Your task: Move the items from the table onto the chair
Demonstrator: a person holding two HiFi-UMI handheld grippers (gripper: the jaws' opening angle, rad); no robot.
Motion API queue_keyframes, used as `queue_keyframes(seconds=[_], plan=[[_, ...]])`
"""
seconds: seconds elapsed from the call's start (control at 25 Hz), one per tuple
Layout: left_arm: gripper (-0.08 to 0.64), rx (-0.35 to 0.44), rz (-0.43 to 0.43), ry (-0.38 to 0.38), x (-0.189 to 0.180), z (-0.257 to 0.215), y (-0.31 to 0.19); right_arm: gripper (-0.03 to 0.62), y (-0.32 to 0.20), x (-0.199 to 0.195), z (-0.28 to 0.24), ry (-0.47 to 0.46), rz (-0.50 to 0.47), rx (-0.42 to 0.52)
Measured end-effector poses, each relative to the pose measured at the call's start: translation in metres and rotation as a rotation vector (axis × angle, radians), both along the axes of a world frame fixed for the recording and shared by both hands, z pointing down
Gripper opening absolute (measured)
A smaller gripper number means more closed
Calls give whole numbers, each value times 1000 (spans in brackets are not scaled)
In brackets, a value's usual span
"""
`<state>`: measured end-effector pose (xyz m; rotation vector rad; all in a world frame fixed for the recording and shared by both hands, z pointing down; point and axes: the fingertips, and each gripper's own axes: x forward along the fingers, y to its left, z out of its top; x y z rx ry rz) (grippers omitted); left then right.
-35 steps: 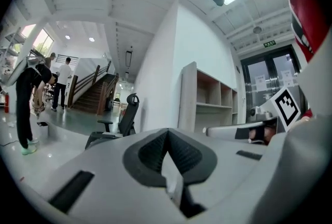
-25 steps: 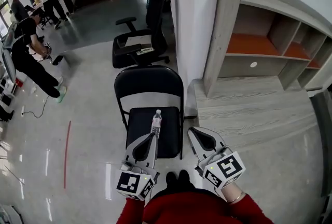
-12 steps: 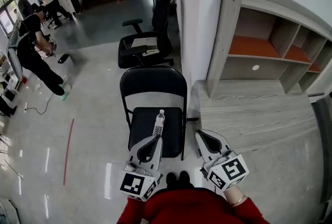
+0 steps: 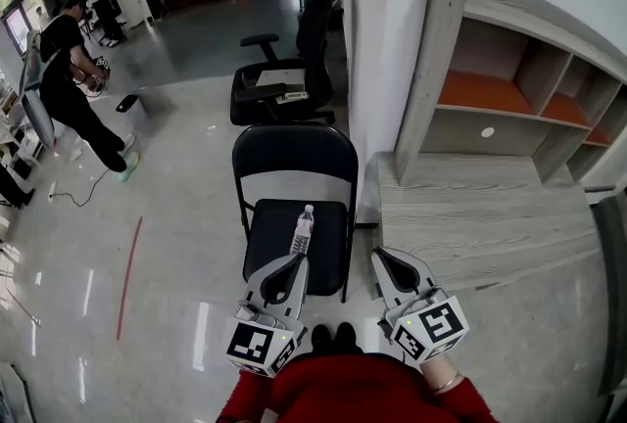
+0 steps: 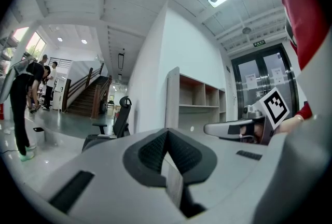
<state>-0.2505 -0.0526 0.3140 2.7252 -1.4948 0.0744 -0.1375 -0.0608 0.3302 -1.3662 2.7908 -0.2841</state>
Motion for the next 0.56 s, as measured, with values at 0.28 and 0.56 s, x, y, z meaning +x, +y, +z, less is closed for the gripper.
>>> queue_keyframes(seconds=[0.28,0.56], plan=[[8,-17,12,-13,7,7,2,11,1,0,1,17,1,-1],[8,-20,21,-15,7,7,1,11,2,-2,3,19,0,-9]])
